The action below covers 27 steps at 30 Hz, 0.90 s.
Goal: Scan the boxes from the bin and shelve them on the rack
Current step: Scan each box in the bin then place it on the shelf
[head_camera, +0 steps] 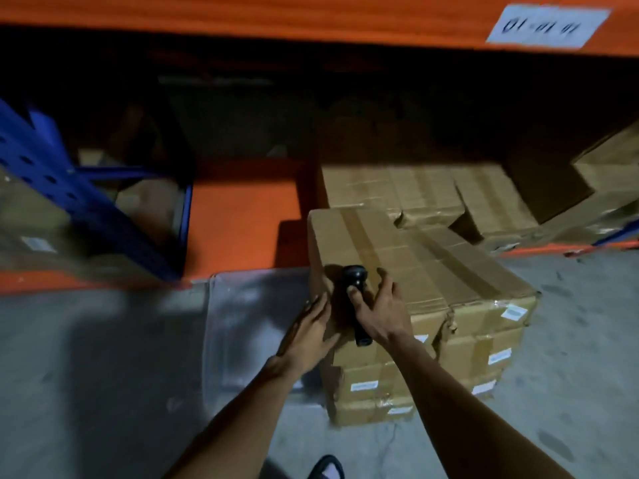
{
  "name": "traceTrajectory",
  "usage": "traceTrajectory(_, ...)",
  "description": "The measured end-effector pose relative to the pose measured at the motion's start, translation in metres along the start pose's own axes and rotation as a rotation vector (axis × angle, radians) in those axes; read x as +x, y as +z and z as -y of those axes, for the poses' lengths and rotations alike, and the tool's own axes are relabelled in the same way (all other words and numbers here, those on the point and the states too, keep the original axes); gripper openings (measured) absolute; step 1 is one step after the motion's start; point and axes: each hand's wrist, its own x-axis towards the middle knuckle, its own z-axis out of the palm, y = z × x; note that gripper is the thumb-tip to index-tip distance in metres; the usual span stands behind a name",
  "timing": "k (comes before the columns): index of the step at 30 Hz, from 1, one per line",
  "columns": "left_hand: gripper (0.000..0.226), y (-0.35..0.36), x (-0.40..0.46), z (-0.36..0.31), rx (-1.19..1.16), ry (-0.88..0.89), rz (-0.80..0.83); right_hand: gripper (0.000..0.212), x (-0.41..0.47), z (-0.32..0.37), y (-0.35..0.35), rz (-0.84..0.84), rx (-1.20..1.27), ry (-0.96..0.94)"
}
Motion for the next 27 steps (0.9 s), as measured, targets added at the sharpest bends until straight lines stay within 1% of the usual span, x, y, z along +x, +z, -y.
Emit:
traceTrajectory(3,0.056,0.017,0.008,0.001,0.025,0.12,-0.073,0.085,0.019,-0.007,0.015,0.064,-0.013,-0.022)
traceTrajectory(5,0.047,0.027,0.009,0.004,0.007,0.117,-0.112,0.082,0.024,-0.012,0.019,0.104,-0.006,-0.035)
traceTrajectory(7,0.044,0.032,0.01,0.007,-0.029,0.081,-0.131,0.077,0.023,-0.017,0.018,0.093,0.086,-0.028)
traceTrajectory(9,0.049,0.029,0.013,0.005,-0.026,0.034,-0.091,0.07,0.017,-0.023,0.009,0.054,0.262,-0.002)
traceTrajectory(10,0.052,0.026,0.014,0.003,0.011,0.03,-0.071,0.068,0.011,-0.029,0.003,0.041,0.367,0.011)
traceTrajectory(12,0.057,0.021,0.019,-0.005,0.14,0.058,-0.043,0.065,-0.004,-0.044,-0.014,0.036,0.559,0.026)
traceTrajectory(15,0.074,0.021,0.033,-0.022,0.366,0.052,0.1,0.069,-0.028,-0.075,-0.038,0.049,0.699,0.04)
traceTrajectory(17,0.072,0.032,0.044,-0.032,0.413,0.042,0.179,0.069,-0.042,-0.097,-0.048,0.02,0.751,0.041)
traceTrajectory(18,0.07,0.038,0.047,-0.036,0.435,0.039,0.185,0.067,-0.049,-0.106,-0.051,0.001,0.759,0.034)
traceTrajectory(20,0.07,0.05,0.048,-0.04,0.515,0.049,0.126,0.066,-0.061,-0.126,-0.053,-0.059,0.717,0.017)
traceTrajectory(23,0.068,0.057,0.046,-0.031,0.644,0.115,0.053,0.068,-0.077,-0.152,-0.044,-0.185,0.682,0.026)
traceTrajectory(25,0.067,0.059,0.048,-0.028,0.608,0.119,0.052,0.065,-0.084,-0.164,-0.034,-0.249,0.673,0.043)
traceTrajectory(27,0.067,0.06,0.05,-0.028,0.617,0.135,0.023,0.062,-0.088,-0.175,-0.024,-0.257,0.667,0.066)
